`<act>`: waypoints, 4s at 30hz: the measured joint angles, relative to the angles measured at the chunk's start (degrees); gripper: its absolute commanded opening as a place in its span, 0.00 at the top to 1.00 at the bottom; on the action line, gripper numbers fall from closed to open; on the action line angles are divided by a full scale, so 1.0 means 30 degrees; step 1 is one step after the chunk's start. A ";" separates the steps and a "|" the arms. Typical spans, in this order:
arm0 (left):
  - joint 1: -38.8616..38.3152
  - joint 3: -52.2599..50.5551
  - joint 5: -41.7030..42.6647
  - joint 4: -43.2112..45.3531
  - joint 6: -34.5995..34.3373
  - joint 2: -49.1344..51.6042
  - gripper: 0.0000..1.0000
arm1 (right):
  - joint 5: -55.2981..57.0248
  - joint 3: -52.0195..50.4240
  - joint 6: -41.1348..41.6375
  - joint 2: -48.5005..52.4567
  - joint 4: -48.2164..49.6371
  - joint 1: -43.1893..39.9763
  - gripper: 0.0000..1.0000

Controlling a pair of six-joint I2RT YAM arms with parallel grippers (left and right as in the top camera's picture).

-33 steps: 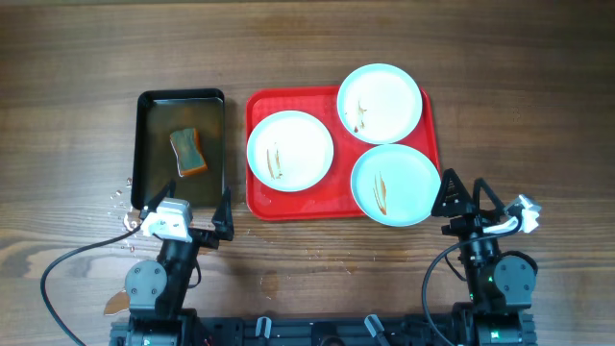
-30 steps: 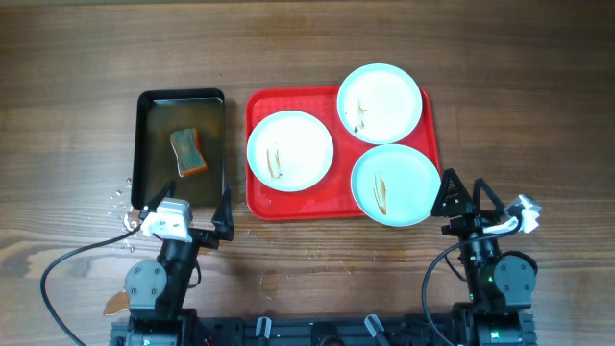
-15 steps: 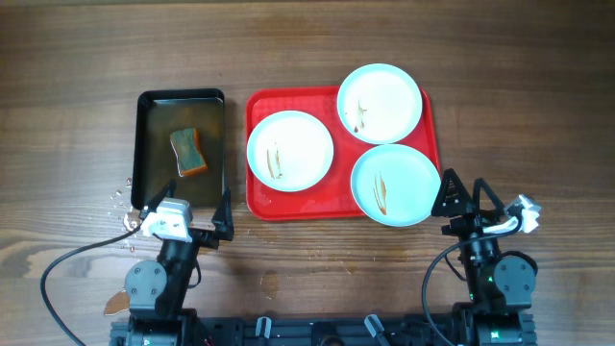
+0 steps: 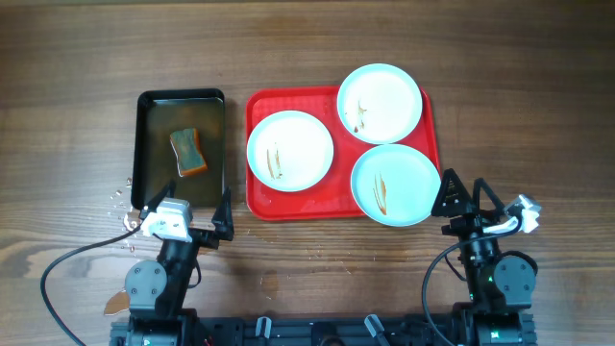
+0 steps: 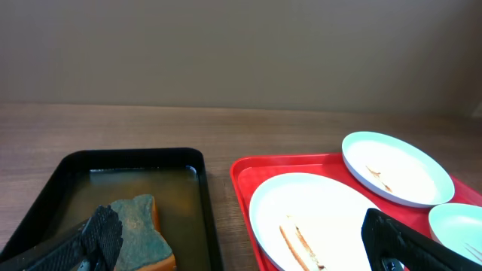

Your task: Clean dirty plates on tray and stack at the side

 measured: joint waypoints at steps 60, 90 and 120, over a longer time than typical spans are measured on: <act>0.0000 2.4676 0.1996 -2.0626 -0.2171 2.6746 0.13 | -1.0841 2.7416 -0.9253 3.2057 -1.5460 0.4765 0.07; 0.3388 2.4676 0.0058 -1.8134 -0.6543 2.9041 0.00 | -0.1851 2.7430 -0.7162 3.9488 -1.1919 0.8852 0.80; 0.1763 2.4370 -0.0022 -1.4593 -0.6754 3.3711 0.31 | -0.2878 2.8064 -0.2171 4.0290 -1.2954 0.8743 0.96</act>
